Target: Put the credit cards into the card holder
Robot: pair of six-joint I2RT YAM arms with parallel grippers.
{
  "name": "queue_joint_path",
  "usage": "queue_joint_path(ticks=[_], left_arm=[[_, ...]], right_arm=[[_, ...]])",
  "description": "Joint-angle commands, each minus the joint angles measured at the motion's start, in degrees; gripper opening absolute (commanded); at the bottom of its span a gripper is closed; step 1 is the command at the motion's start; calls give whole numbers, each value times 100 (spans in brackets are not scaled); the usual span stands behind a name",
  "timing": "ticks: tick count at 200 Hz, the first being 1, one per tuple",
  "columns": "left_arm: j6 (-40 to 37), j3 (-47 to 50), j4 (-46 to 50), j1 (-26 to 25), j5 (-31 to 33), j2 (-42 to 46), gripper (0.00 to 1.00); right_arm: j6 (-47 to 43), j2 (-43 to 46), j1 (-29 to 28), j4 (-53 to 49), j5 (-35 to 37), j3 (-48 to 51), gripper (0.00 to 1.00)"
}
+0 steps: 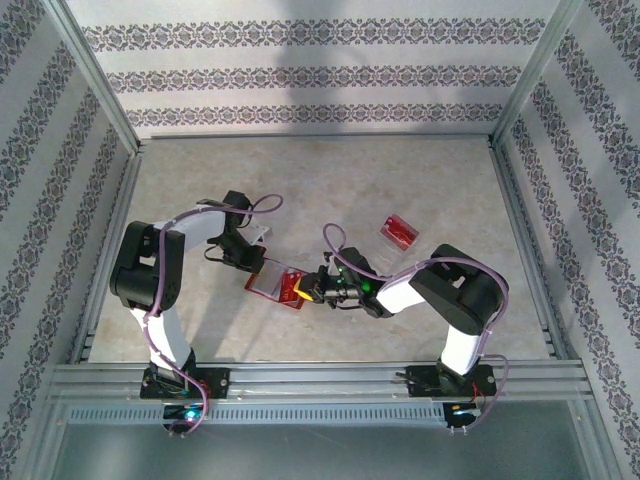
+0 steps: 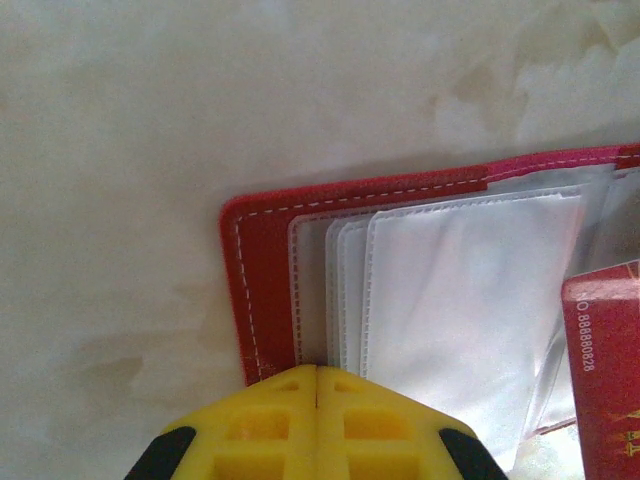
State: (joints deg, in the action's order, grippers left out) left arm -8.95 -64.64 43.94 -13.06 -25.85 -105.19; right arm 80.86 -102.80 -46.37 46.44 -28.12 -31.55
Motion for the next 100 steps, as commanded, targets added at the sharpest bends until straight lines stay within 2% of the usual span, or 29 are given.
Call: queue_joint_path(ticks=[1, 100], left_arm=[[16, 81, 49, -43, 182, -87, 0], [8, 87, 50, -56, 211, -60, 0]], right_arm=[[-34, 10, 19, 225, -51, 74, 0], [-73, -235, 31, 267, -107, -170, 0]])
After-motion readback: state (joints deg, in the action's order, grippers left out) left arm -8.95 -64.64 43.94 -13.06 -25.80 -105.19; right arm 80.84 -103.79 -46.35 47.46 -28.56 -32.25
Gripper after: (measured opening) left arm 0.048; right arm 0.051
